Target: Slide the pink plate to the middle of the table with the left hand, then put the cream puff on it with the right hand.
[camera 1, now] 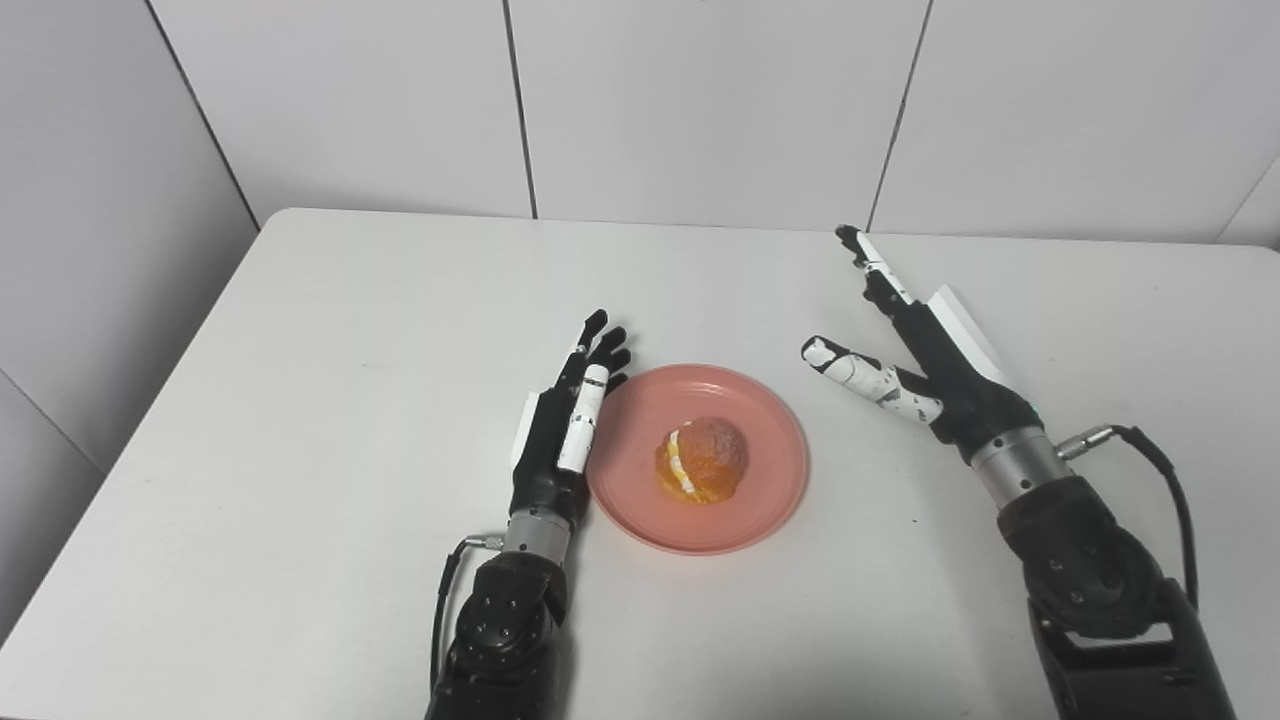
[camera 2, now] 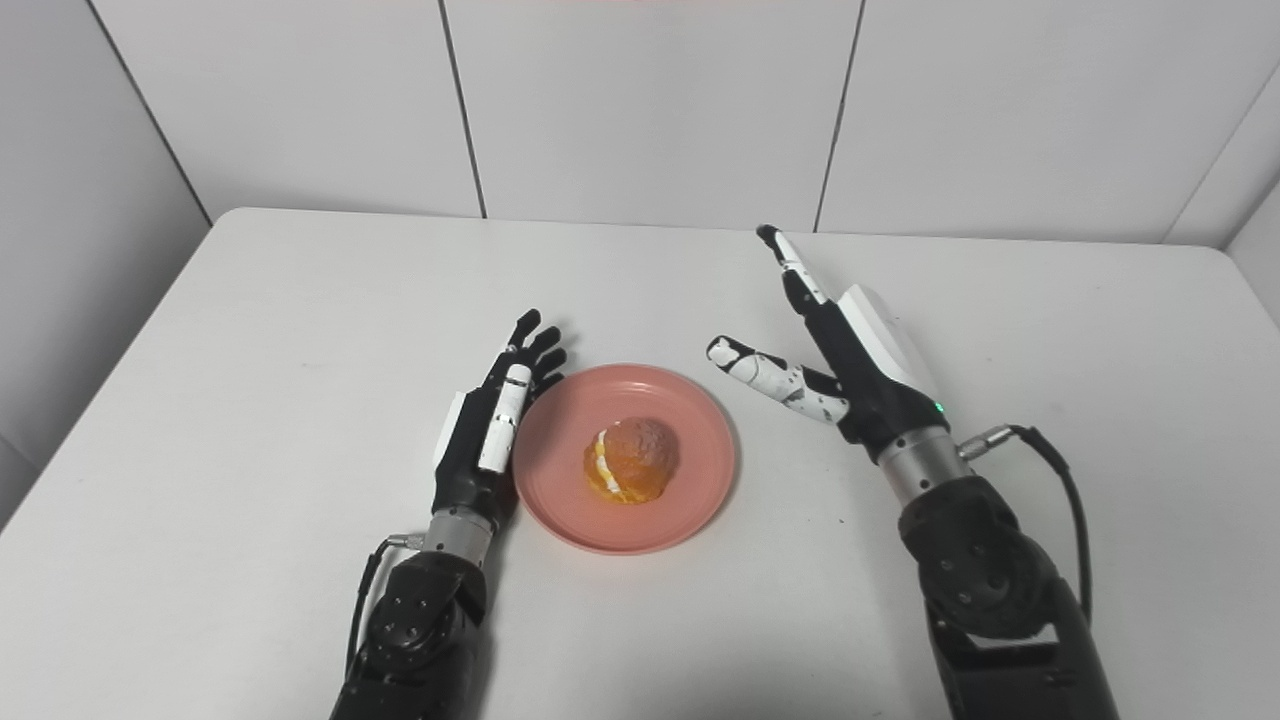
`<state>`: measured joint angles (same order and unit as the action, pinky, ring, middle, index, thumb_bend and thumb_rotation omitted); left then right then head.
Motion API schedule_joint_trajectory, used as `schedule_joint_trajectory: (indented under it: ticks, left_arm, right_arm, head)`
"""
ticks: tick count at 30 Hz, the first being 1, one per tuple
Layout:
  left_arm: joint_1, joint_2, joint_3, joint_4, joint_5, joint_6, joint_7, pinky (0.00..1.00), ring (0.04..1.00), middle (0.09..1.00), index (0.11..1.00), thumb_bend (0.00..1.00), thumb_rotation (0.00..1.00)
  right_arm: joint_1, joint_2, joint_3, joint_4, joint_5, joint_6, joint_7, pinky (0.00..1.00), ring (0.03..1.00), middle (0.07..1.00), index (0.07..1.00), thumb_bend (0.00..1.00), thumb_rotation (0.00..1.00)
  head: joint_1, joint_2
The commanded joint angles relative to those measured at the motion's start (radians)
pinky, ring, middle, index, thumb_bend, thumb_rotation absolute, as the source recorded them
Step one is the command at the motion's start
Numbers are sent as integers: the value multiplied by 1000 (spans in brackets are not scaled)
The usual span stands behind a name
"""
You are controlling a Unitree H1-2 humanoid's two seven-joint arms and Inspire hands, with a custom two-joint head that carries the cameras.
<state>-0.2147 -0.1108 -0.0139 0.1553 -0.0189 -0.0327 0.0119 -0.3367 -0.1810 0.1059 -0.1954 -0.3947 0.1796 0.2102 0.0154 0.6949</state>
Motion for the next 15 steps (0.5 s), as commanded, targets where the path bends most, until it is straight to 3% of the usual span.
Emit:
schedule_joint_trajectory:
  ticks: [1, 6, 12, 15]
  left_arm:
    - [50, 16, 15, 33, -18, 18, -3, 899, 905, 923, 930, 410, 921]
    - [67, 25, 20, 21, -10, -5, 0, 906, 908, 923, 925, 419, 930]
    - [108, 32, 21, -17, 19, -35, 21, 902, 906, 921, 930, 430, 968]
    - [144, 37, 21, -42, 10, -51, 13, 927, 914, 932, 943, 409, 994]
  right_arm:
    - [26, 34, -36, -3, 74, -37, -46, 917, 1000, 1000, 1000, 852, 1000]
    - [104, 77, -70, 61, 168, -119, -97, 927, 1000, 1000, 1000, 850, 1000]
    - [158, 105, -76, 94, 256, -133, -104, 996, 1000, 1000, 1000, 800, 1000]
    - [182, 110, -69, 128, 282, -178, -105, 1000, 1000, 1000, 1000, 753, 1000]
  head:
    - [1, 2]
    - [2, 4]
    - [14, 10]
    - [27, 14]
